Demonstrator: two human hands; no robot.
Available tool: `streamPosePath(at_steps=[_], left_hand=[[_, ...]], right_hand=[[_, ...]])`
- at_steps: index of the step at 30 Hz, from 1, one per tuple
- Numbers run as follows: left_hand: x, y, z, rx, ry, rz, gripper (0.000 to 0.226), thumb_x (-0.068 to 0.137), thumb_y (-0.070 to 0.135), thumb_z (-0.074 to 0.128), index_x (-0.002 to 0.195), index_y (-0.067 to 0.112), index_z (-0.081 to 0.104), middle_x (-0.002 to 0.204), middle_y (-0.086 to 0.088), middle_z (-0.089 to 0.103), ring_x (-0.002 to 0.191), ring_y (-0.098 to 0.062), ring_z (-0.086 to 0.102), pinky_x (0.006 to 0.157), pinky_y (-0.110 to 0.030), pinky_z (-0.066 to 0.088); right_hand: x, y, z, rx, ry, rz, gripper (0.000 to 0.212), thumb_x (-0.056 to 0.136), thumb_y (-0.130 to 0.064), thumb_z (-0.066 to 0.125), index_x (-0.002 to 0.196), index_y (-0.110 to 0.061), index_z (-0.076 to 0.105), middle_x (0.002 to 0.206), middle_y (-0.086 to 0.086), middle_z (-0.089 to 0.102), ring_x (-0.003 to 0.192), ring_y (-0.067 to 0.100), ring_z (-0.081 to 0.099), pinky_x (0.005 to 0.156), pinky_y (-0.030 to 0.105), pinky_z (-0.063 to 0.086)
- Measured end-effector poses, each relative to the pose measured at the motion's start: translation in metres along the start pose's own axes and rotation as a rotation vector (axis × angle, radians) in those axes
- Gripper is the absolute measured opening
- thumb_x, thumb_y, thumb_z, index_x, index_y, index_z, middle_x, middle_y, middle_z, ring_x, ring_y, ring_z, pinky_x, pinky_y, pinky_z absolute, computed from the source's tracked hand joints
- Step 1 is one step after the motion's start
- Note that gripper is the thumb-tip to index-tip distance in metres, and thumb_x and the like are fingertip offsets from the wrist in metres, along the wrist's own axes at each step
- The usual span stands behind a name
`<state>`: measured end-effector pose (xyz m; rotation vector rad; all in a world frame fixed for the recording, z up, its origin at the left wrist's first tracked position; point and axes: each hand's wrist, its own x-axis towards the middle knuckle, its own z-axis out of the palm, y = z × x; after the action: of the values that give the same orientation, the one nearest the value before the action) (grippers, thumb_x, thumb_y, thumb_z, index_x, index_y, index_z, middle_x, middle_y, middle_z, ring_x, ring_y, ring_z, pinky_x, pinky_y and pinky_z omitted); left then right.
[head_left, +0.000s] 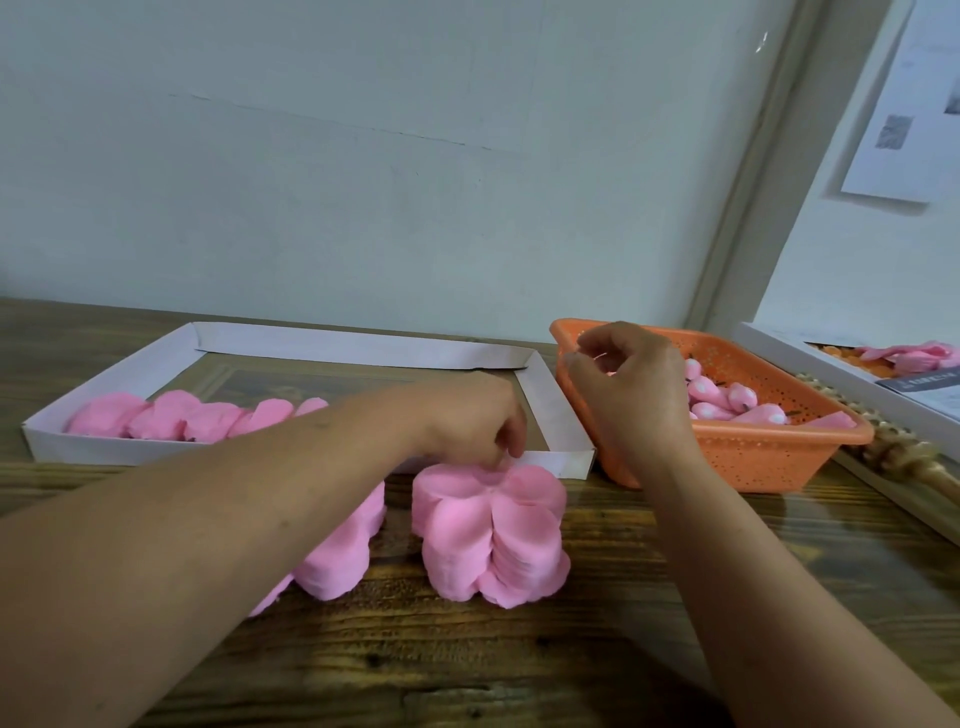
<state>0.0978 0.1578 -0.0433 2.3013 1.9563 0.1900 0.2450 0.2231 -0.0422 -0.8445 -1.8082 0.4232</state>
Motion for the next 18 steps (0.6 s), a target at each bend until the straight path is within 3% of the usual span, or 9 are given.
streamPosePath(at_steps=[4,7,10,13,16,18], left_hand=[[-0.003,0.002,0.003,0.037,0.044,0.011,0.016,0.083,0.013,0.064,0.098,0.011,0.07,0.082,0.004,0.059,0.074,-0.012,0.051,0.055,-0.02,0.035],[-0.005,0.002,0.006,0.039,0.078,0.017,0.01,0.083,0.013,0.065,0.092,0.009,0.07,0.078,0.002,0.058,0.067,-0.011,0.048,0.054,-0.02,0.034],[-0.006,0.001,0.008,0.031,0.098,0.019,0.008,0.083,0.012,0.065,0.088,0.008,0.07,0.083,-0.004,0.066,0.07,-0.015,0.051,0.057,-0.023,0.036],[-0.006,0.001,0.009,0.036,0.098,0.025,0.007,0.081,0.008,0.064,0.081,0.008,0.07,0.082,-0.005,0.068,0.066,-0.014,0.048,0.052,-0.019,0.032],[-0.007,0.0,0.012,0.039,0.107,0.023,0.006,0.081,0.008,0.064,0.08,0.01,0.069,0.083,-0.005,0.068,0.063,-0.011,0.046,0.051,-0.018,0.031],[-0.006,-0.001,0.014,0.048,0.123,0.024,0.005,0.083,0.011,0.064,0.084,0.011,0.068,0.085,-0.002,0.067,0.068,-0.013,0.048,0.053,-0.019,0.033]], right_hand=[[0.014,0.0,-0.012,0.005,0.036,0.018,0.008,0.08,-0.017,0.065,0.078,-0.024,0.062,0.063,-0.017,0.057,0.055,-0.003,0.053,0.053,0.013,0.04],[0.039,0.008,-0.026,-0.087,0.02,0.06,0.007,0.08,-0.015,0.065,0.086,-0.017,0.065,0.073,-0.008,0.06,0.065,0.008,0.056,0.063,0.023,0.045],[0.068,0.027,-0.042,-0.249,-0.073,0.173,0.005,0.076,-0.009,0.068,0.08,-0.009,0.065,0.073,0.005,0.062,0.069,0.021,0.058,0.067,0.029,0.047],[0.085,0.044,-0.054,-0.484,-0.339,0.28,0.012,0.074,-0.009,0.075,0.077,-0.001,0.067,0.071,0.013,0.064,0.07,0.027,0.061,0.065,0.028,0.046],[0.087,0.051,-0.056,-0.756,-0.675,0.363,0.029,0.077,-0.016,0.076,0.096,0.006,0.068,0.084,0.018,0.067,0.063,0.025,0.058,0.055,0.027,0.045],[0.085,0.056,-0.055,-0.869,-0.829,0.385,0.029,0.083,-0.014,0.069,0.107,0.002,0.066,0.099,0.016,0.068,0.082,0.028,0.065,0.068,0.034,0.053]])
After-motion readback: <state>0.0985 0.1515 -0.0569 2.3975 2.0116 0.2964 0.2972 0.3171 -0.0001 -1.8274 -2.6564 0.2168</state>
